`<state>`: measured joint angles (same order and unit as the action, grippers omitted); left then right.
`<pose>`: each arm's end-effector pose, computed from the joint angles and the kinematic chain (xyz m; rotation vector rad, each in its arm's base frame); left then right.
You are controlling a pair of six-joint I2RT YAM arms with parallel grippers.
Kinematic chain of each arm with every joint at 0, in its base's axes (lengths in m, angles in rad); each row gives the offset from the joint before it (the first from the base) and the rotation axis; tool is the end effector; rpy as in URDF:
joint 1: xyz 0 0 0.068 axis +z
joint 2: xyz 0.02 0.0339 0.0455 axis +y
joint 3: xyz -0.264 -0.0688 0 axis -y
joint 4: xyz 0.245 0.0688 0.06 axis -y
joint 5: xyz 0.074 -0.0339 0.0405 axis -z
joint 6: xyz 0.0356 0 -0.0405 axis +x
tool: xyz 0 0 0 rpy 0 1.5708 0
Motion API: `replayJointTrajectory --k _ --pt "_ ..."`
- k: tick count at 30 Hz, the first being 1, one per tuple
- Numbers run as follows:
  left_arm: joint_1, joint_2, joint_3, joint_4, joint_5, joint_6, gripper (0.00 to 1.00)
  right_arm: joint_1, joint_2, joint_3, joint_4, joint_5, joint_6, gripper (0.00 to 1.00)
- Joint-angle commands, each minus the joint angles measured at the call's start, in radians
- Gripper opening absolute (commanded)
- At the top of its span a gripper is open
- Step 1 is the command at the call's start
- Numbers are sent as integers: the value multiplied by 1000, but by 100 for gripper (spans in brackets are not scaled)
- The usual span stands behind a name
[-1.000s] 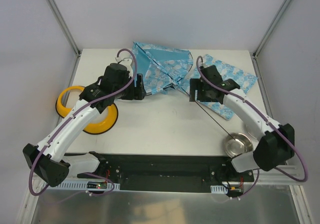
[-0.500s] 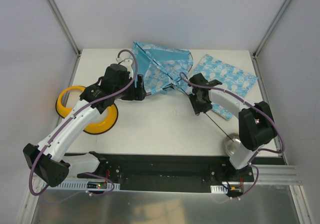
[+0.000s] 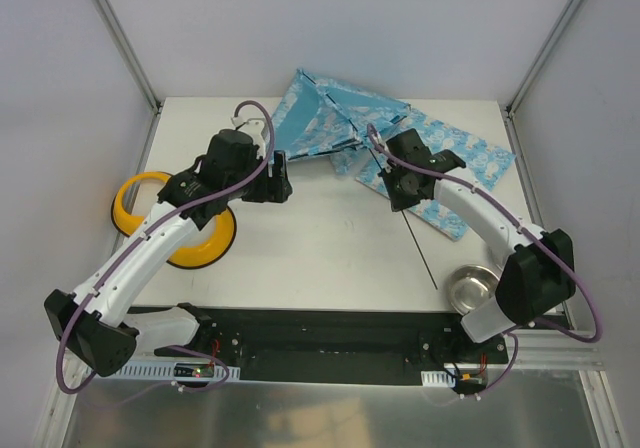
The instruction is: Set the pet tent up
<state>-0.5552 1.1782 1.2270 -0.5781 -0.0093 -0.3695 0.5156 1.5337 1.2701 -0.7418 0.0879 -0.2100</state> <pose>0.2172 -0.1343 0.3740 0.1934 2.1389 -0.5405 0.2808 0.1556 0.2790 -0.8814 2.4143 0.0019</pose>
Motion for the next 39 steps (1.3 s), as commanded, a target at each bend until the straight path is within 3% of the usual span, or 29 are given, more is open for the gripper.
replayJointTrajectory --k 1,9,15,19,26,39 --pt "3 -40 -14 34 -21 17 74 0 -20 150 -85 -72 75 0" --pt "3 -75 -27 34 -11 -2 74 6 -40 264 -318 -276 207 0" --pt "3 -81 -26 34 -23 -20 74 31 -66 276 -482 -237 256 0" --pt "3 -78 -21 38 -31 -26 74 34 -102 290 -496 -198 279 0" --pt "3 -77 -17 41 -20 -42 74 35 -69 420 -640 -171 348 0" --pt "3 -92 -43 64 -6 -78 73 35 35 471 -699 -283 386 0"
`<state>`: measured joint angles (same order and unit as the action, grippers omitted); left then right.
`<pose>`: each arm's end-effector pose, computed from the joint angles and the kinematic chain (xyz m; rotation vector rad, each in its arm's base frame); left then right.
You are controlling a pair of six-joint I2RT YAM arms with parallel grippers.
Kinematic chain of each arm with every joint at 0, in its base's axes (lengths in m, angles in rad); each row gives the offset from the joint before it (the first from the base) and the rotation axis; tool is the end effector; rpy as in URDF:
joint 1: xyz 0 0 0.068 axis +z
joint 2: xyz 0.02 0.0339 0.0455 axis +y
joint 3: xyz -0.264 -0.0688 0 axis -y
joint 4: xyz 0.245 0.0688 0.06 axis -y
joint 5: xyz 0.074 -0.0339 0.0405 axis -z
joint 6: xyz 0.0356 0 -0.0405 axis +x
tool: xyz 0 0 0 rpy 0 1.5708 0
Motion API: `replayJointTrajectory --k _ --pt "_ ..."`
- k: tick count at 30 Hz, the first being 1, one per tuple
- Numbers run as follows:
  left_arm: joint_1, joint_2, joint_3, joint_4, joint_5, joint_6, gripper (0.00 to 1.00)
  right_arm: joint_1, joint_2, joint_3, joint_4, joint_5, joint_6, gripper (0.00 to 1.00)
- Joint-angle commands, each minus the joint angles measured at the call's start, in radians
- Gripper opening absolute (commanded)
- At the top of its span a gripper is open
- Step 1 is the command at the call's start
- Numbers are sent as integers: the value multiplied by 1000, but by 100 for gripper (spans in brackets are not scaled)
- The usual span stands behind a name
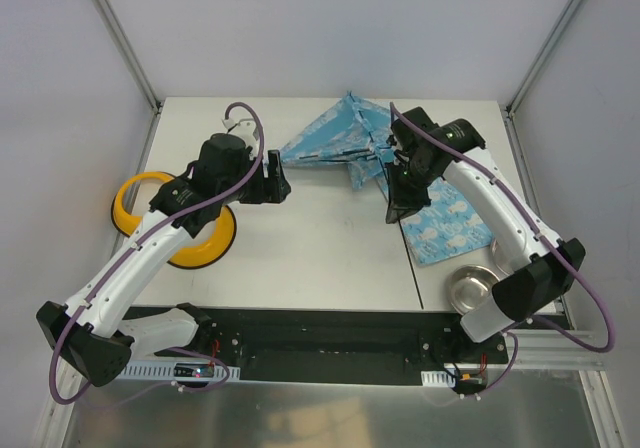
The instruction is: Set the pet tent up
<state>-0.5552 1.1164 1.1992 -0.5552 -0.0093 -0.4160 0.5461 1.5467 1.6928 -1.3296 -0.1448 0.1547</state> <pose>0.2049 -0.1267 0.3809 0.1398 2.0915 -0.5902 0.2439 0.1542 0.3713 -0.5841 2.7414 0.3796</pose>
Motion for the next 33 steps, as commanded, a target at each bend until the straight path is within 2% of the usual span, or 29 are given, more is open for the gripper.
replayJointTrajectory --k 1,7,10,21,30,33 --pt "3 -32 -18 46 -8 -33 74 5 30 50 -111 -62 17 0" --pt "1 -43 -38 66 -15 -37 74 14 117 77 -111 -98 8 0" --pt "1 -44 -38 72 -23 -35 74 28 173 136 -135 -49 20 0" --pt "1 -43 -10 80 -58 26 74 34 305 271 -152 -64 46 0" --pt "0 -36 34 92 69 34 74 34 334 510 -85 25 163 0" --pt "1 -47 34 101 85 26 75 34 310 493 -28 56 216 0"
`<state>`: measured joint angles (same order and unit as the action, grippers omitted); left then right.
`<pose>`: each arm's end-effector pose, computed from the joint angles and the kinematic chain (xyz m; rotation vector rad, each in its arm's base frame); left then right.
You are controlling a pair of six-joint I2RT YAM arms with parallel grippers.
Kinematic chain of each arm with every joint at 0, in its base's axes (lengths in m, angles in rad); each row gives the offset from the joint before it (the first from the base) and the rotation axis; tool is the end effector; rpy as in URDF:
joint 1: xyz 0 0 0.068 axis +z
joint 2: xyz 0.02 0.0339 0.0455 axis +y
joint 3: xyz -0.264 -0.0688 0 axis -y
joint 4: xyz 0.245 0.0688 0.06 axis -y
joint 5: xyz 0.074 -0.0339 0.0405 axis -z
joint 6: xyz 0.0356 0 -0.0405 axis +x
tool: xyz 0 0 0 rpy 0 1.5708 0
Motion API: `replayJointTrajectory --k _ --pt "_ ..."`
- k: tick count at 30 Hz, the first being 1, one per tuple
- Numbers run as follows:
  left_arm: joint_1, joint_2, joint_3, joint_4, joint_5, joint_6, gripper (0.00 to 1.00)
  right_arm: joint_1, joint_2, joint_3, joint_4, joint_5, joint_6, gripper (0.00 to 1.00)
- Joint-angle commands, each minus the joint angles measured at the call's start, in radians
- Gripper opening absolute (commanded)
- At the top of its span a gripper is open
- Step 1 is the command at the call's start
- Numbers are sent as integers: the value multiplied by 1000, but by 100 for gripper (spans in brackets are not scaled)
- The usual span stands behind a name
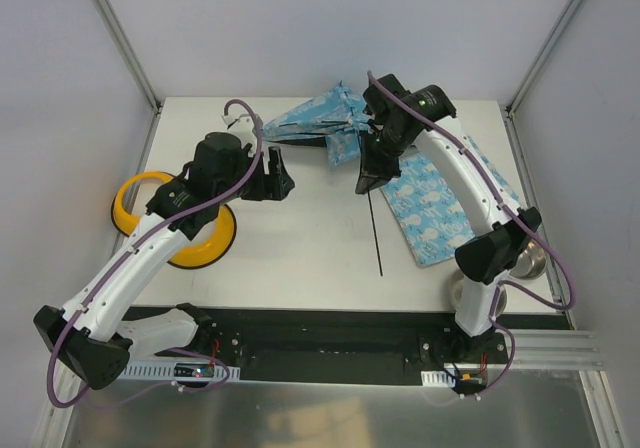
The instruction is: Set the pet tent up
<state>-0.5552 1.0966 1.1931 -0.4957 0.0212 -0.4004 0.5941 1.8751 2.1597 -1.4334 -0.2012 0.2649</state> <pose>0.2023 -0.1264 0.3891 0.1709 2.0195 -0.6374 0.2960 0.2085 0.3924 -0.5180 2.7496 0.5062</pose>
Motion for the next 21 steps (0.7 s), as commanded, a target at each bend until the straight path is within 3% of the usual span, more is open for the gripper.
replayJointTrajectory --k 1,8,11,16,21 --pt "3 -29 42 43 56 9 75 -16 -31 9 105 117 123 0" --pt "1 -43 54 60 121 15 75 -16 -142 -185 421 166 221 0" --pt "1 -46 43 100 235 28 75 -11 -154 -218 519 195 218 0" --pt "1 -34 -33 279 443 -1 77 -11 -134 -236 678 226 208 0" --pt "1 26 -107 491 582 -20 79 -16 -48 -140 722 212 189 0"
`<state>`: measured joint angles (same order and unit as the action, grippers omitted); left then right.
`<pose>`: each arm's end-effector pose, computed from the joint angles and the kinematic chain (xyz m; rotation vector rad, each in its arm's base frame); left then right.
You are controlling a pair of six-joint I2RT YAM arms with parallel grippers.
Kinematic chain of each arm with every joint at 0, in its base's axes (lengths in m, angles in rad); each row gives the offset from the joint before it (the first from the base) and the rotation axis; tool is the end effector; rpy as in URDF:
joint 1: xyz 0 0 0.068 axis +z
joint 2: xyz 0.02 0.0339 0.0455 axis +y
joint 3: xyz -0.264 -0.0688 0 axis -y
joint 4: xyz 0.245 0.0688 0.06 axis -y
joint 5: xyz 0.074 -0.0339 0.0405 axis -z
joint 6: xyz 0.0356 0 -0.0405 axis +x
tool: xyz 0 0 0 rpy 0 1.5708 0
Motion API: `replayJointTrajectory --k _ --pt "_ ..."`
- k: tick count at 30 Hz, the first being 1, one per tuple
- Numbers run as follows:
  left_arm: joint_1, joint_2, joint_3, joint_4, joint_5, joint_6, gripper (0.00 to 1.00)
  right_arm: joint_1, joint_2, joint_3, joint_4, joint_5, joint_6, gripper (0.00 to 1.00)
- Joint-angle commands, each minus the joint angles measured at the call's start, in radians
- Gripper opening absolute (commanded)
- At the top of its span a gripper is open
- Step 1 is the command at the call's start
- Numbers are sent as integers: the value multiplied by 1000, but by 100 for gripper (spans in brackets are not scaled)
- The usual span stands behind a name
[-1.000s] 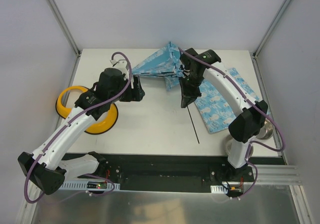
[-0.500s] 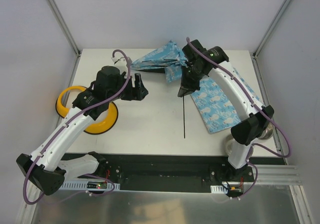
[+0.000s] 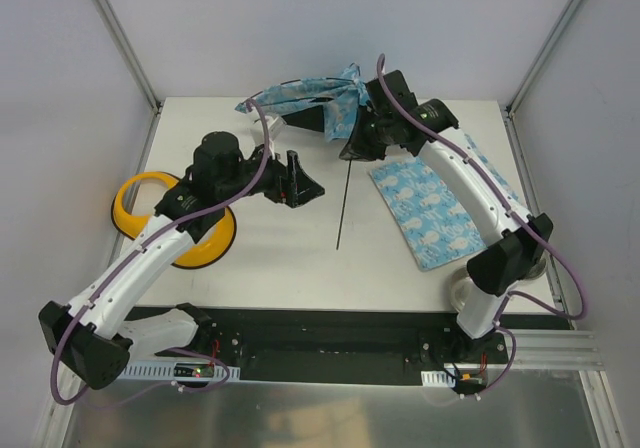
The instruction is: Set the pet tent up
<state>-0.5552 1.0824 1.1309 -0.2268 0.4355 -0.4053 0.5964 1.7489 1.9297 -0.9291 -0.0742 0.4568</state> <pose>0.1982 -0.1406 0.3996 0.4742 1.7982 -1.0650 0.3106 0.2141 0.4019 -0.2060 2.3893 0.6025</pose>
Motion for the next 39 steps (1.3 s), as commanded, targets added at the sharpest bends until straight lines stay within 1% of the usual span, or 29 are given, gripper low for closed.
replayJointTrajectory --k 1,3,5,6,7,9,12,13,17,18,19,20,21,22,23,25,27,29,31,32,35,36,39 --pt "1 62 -48 251 166 -24 80 -17 99 127 208 85 -1 0" --pt "1 103 -42 256 192 -17 80 -17 135 169 211 85 0 0" --pt "0 137 -43 261 222 -10 79 -18 149 172 251 85 17 0" --pt "1 154 -45 271 236 -9 79 -18 161 176 263 41 20 0" --pt "1 163 -48 283 236 -16 80 -18 165 186 266 39 25 0" --pt "1 181 -48 285 210 -26 79 -20 175 186 283 34 31 0" --pt "1 209 -48 268 161 -23 74 -21 176 172 303 50 42 0" --pt "1 217 -42 245 151 -20 68 -20 173 166 312 56 46 0" --pt "1 229 -43 162 149 6 38 -24 181 167 326 59 56 0" --pt "1 220 -51 150 147 14 32 -29 182 166 326 59 56 0" --pt "1 203 -60 135 146 22 23 -27 184 166 328 56 57 0" --pt "1 183 -72 127 140 29 16 -30 182 164 328 53 59 0" --pt "1 165 -85 124 137 39 12 -30 184 164 325 50 57 0" --pt "1 142 -98 122 132 46 4 -33 184 160 325 47 60 0" --pt "1 116 -112 126 125 52 0 -32 182 157 328 42 57 0" --pt "1 90 -123 124 92 54 0 -33 181 155 325 30 54 0" --pt "1 77 -118 124 21 46 0 -30 175 146 325 1 48 1" --pt "1 79 -103 127 -58 28 0 -30 156 117 334 -18 48 15" --pt "1 94 -77 138 -107 14 0 -26 121 62 358 -22 57 30" --pt "1 103 -63 145 -125 7 0 -24 101 25 378 -27 63 33" --pt "1 138 -20 159 -164 -16 0 -12 22 -111 453 -44 82 40" --pt "1 148 -10 161 -178 -21 0 -4 -6 -139 488 -48 83 40" --pt "1 185 21 178 -208 -43 0 25 -87 -300 600 -53 89 39"
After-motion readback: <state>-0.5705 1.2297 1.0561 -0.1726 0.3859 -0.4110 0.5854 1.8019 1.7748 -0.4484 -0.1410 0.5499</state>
